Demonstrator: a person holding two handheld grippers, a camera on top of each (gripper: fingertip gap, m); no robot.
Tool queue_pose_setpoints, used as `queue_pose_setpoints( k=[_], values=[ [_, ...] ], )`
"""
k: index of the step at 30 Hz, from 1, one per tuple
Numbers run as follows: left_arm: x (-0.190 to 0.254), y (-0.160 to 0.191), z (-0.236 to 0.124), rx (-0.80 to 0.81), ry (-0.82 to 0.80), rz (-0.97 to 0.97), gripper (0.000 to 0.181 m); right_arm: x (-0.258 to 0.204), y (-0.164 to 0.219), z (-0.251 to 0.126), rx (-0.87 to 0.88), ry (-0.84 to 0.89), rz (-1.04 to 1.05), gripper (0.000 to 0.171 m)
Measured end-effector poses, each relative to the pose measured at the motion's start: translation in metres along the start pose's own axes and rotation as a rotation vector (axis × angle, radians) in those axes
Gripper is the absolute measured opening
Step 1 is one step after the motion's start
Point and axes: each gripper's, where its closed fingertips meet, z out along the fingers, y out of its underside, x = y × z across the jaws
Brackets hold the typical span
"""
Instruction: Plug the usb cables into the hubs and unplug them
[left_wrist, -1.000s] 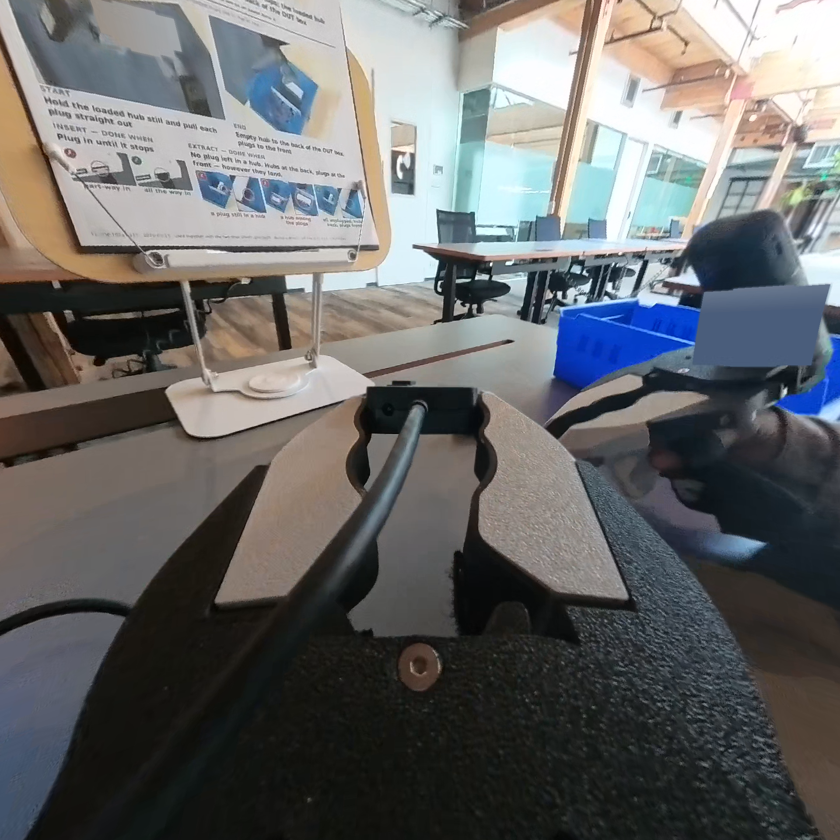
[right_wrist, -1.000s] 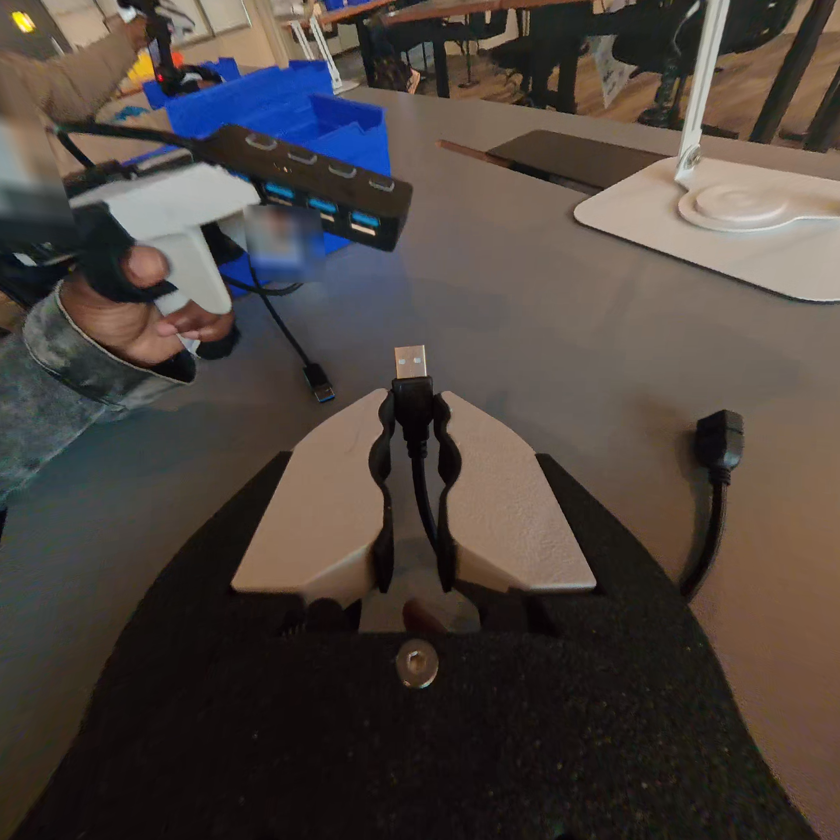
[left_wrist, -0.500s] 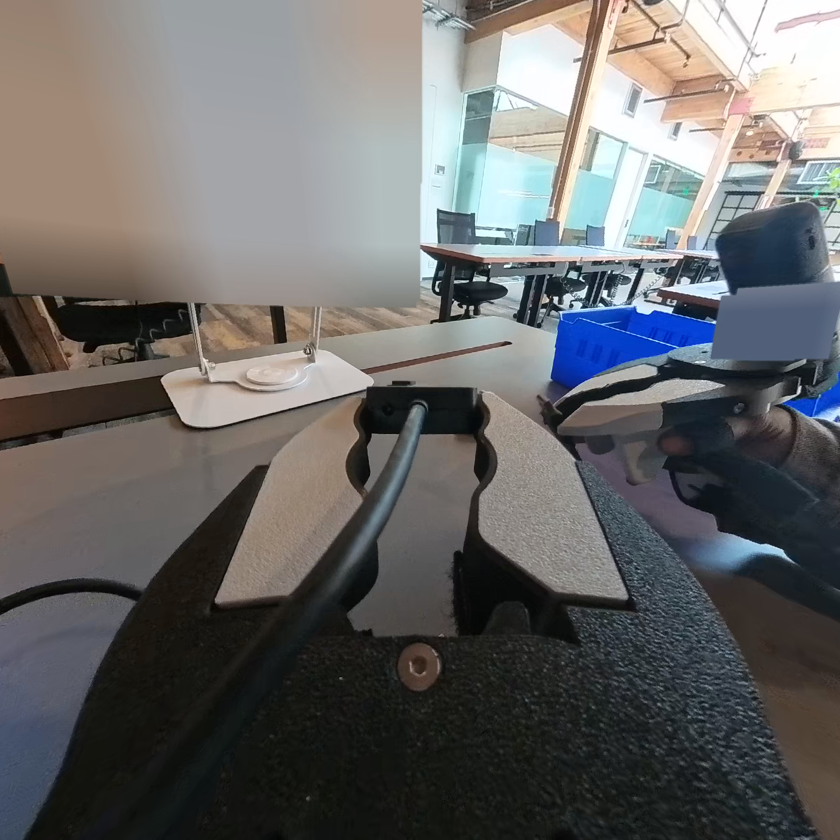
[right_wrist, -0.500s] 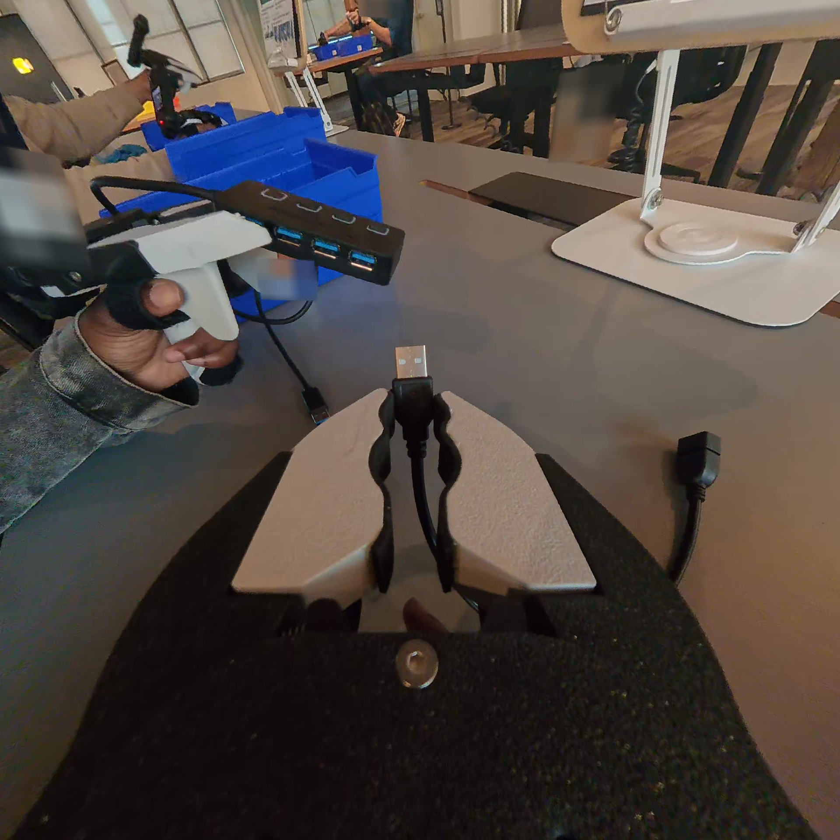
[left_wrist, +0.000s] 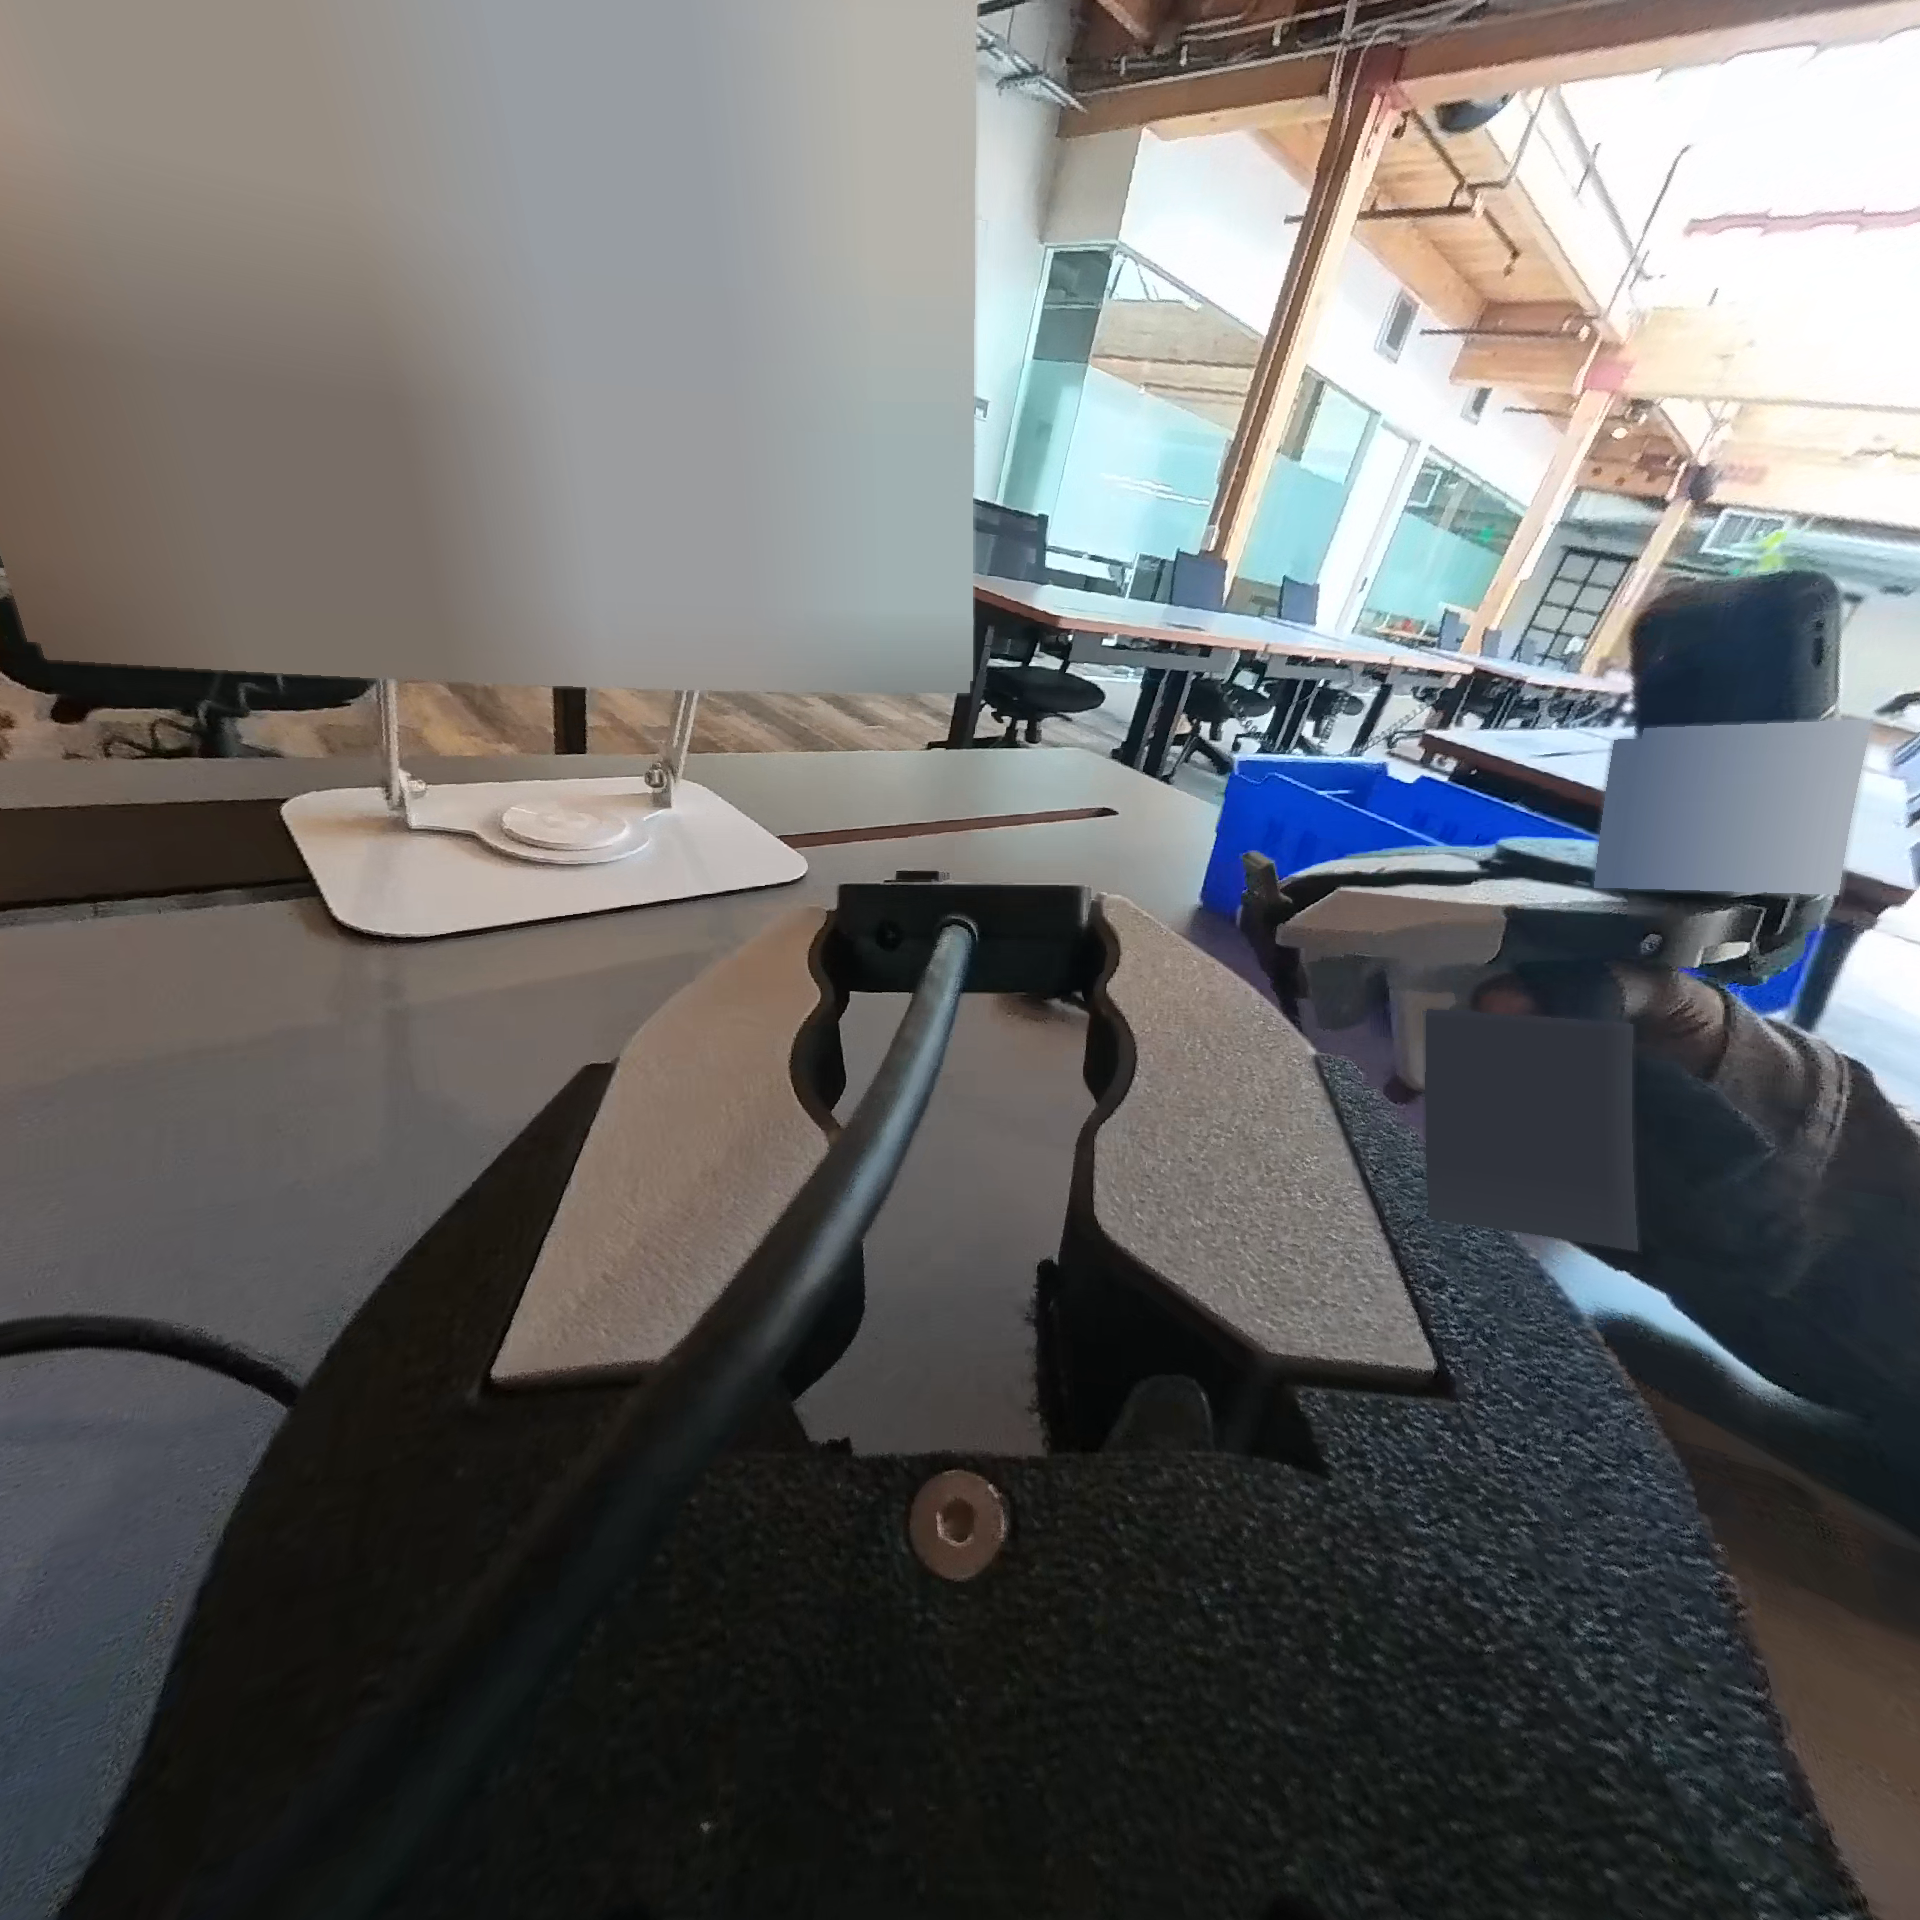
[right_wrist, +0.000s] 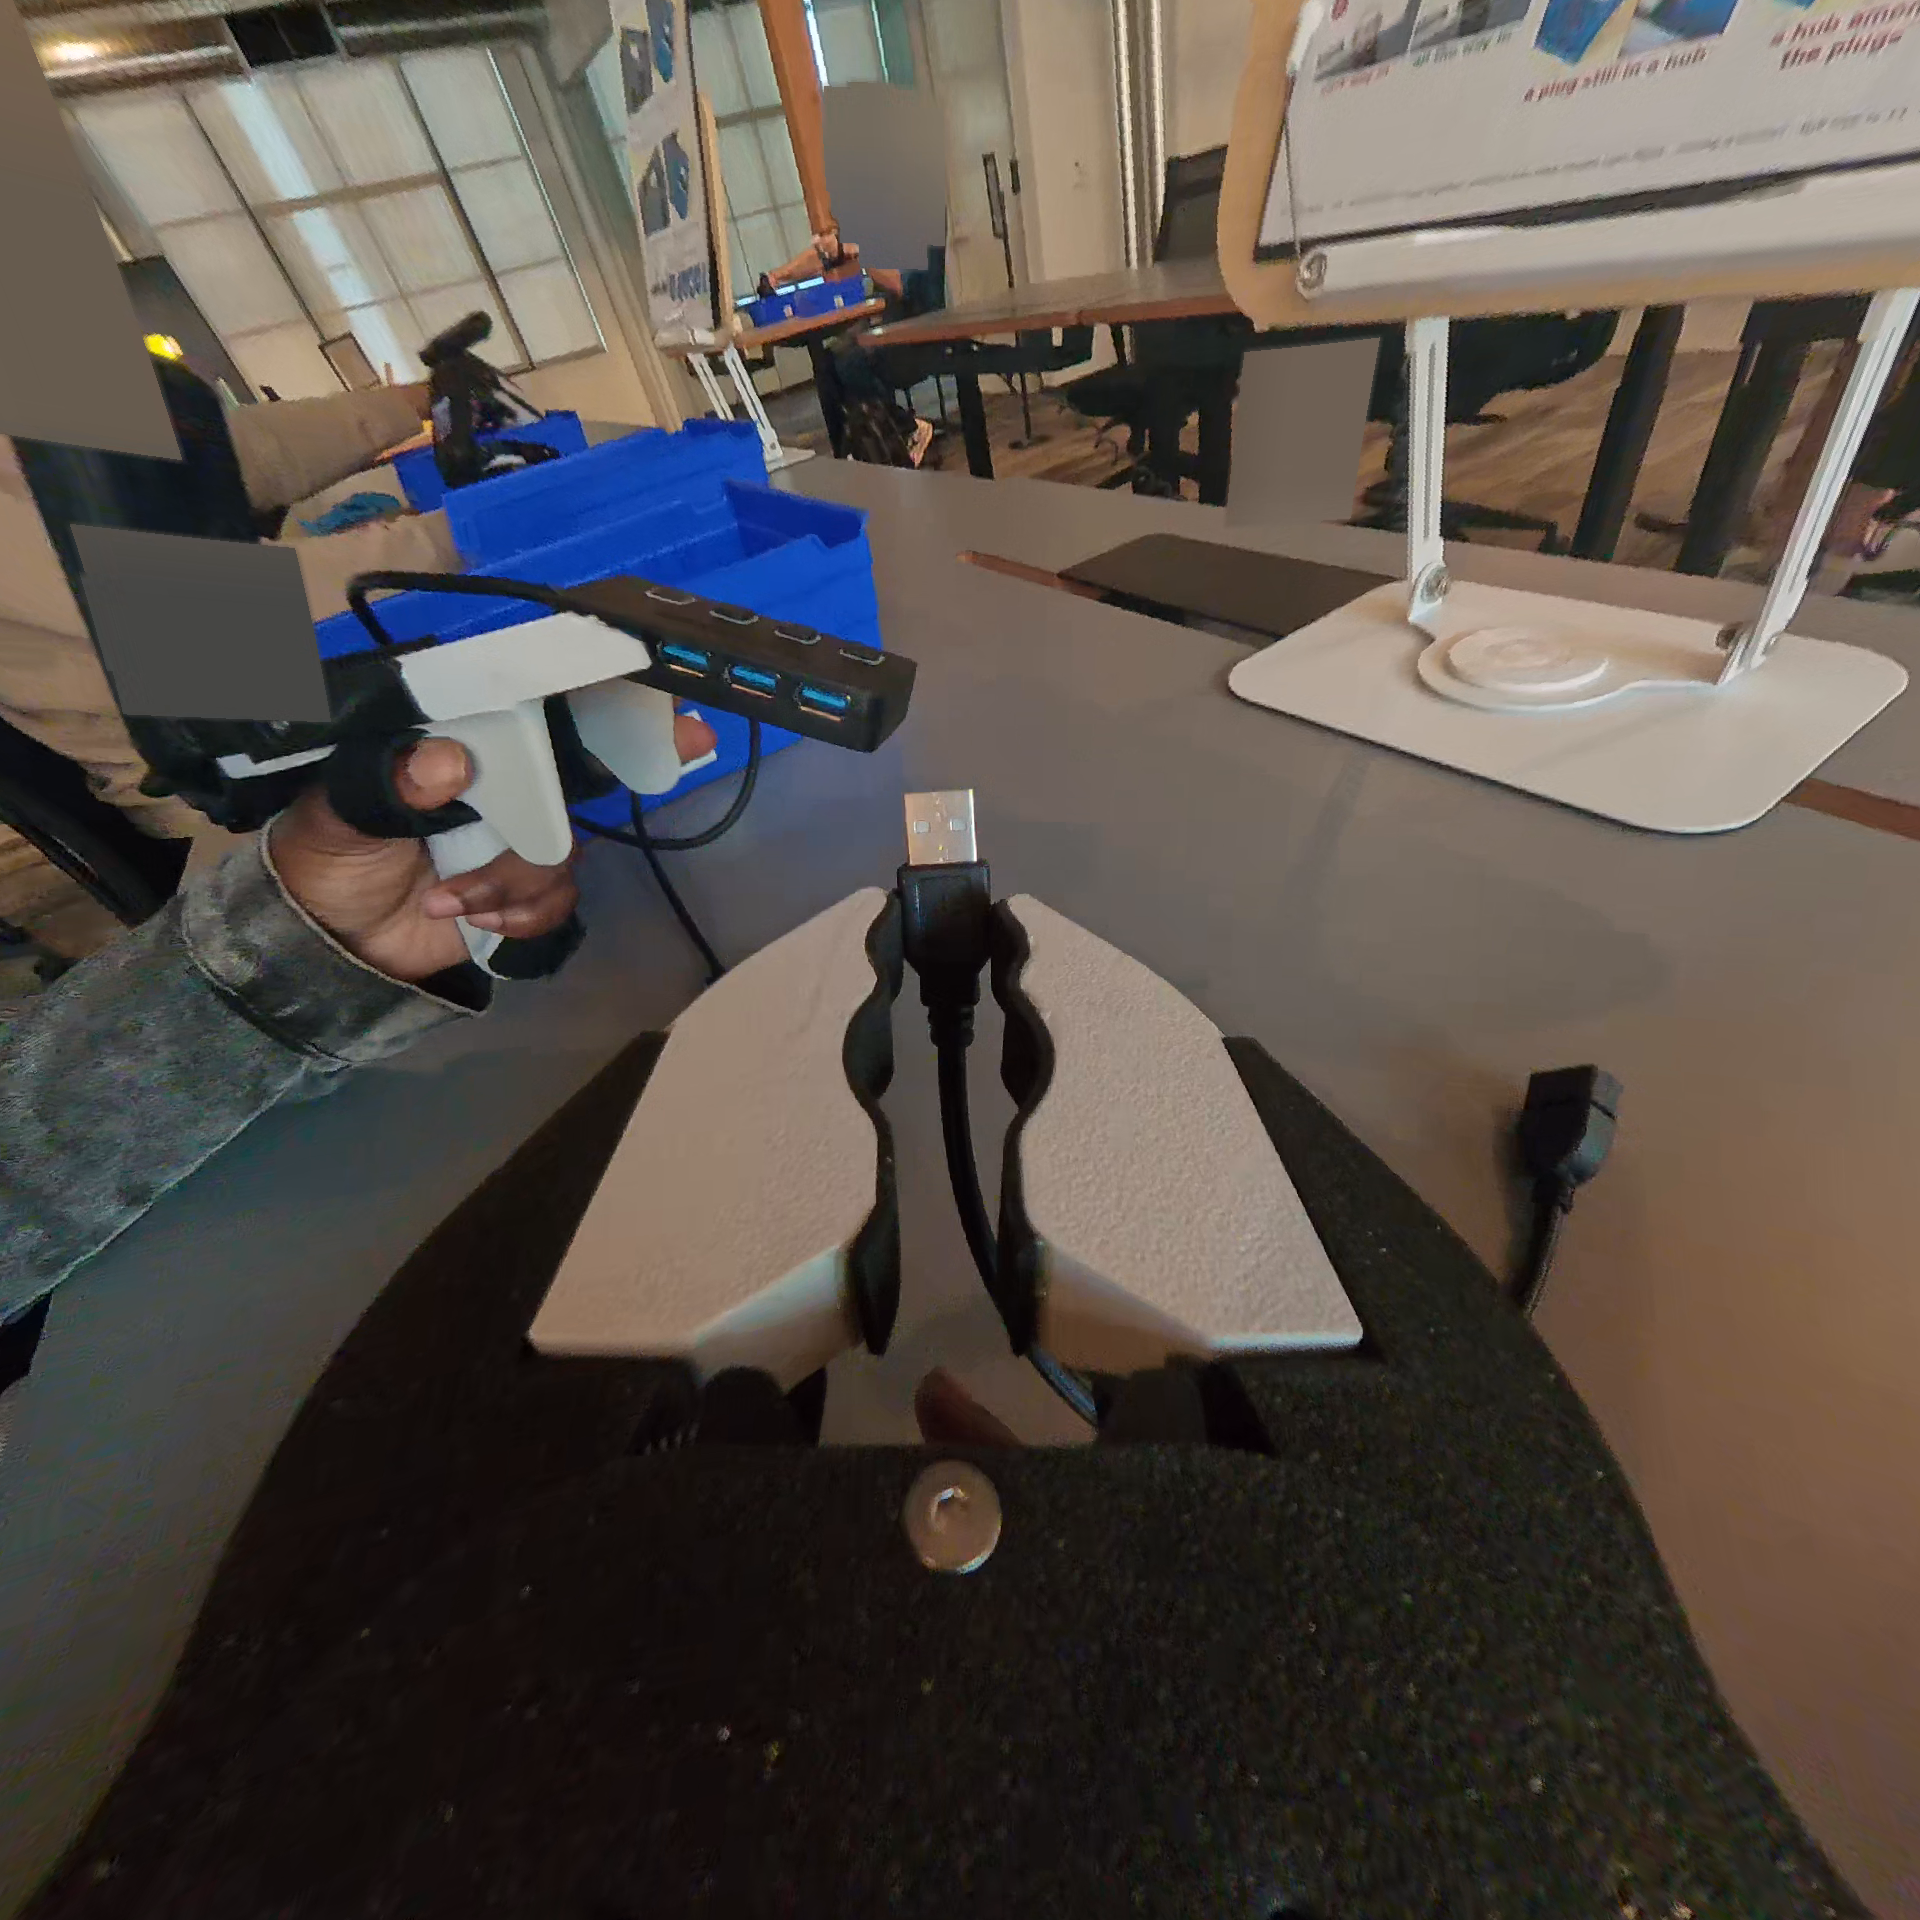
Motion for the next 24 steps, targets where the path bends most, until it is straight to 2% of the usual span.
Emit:
queue_pose_setpoints(
  k=[11, 17, 20, 24],
  values=[
    [0.003, 0.002, 0.001, -0.018, 0.01, 0.041, 0.043, -0.005, -0.008, -0.004, 0.031, -0.015, -0.039, 0.015],
    [0.004, -0.009, -0.005, -0.028, 0.011, 0.053, 0.044, -0.005, -0.008, -0.005, 0.03, -0.021, -0.034, 0.015],
    [0.018, -0.041, -0.016, -0.038, 0.034, 0.065, 0.044, -0.002, -0.008, -0.007, 0.038, -0.016, -0.033, 0.015],
    [0.029, -0.113, -0.044, -0.037, 0.075, 0.104, 0.044, 0.001, -0.007, -0.008, 0.035, -0.024, -0.011, 0.015]
  ],
)
